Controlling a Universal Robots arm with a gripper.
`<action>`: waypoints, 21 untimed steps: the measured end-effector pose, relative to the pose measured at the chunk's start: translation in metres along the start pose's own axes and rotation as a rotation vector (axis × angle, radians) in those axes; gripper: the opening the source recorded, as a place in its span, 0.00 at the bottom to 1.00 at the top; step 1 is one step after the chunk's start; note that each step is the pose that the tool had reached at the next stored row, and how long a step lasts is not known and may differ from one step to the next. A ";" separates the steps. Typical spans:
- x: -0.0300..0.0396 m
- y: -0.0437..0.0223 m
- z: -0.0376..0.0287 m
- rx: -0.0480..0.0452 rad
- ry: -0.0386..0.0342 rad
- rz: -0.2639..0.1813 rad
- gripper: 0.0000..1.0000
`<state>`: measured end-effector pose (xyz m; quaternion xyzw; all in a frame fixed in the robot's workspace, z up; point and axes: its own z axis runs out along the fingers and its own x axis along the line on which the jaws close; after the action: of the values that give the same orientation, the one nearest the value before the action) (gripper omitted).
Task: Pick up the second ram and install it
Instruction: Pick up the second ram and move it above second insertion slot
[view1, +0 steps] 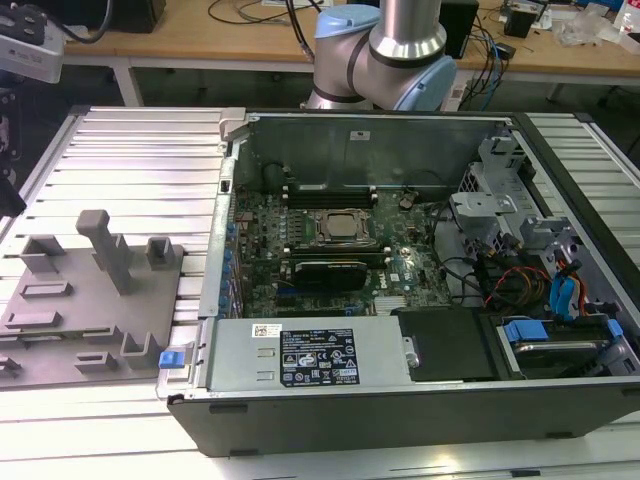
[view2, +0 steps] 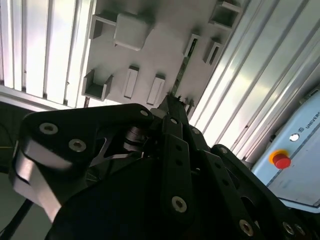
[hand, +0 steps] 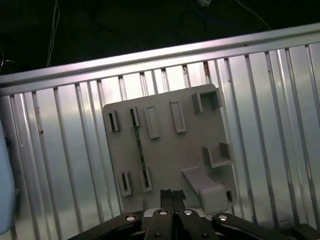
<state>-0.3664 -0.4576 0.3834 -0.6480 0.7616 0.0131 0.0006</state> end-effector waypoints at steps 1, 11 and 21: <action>0.0000 0.0000 0.0000 -0.0002 0.0002 -0.011 0.11; 0.0000 0.0000 0.0000 -0.0003 0.0003 -0.015 0.30; 0.0014 -0.0002 0.0096 -0.0010 0.0011 -0.044 0.30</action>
<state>-0.3666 -0.4588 0.3737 -0.6644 0.7472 0.0131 0.0002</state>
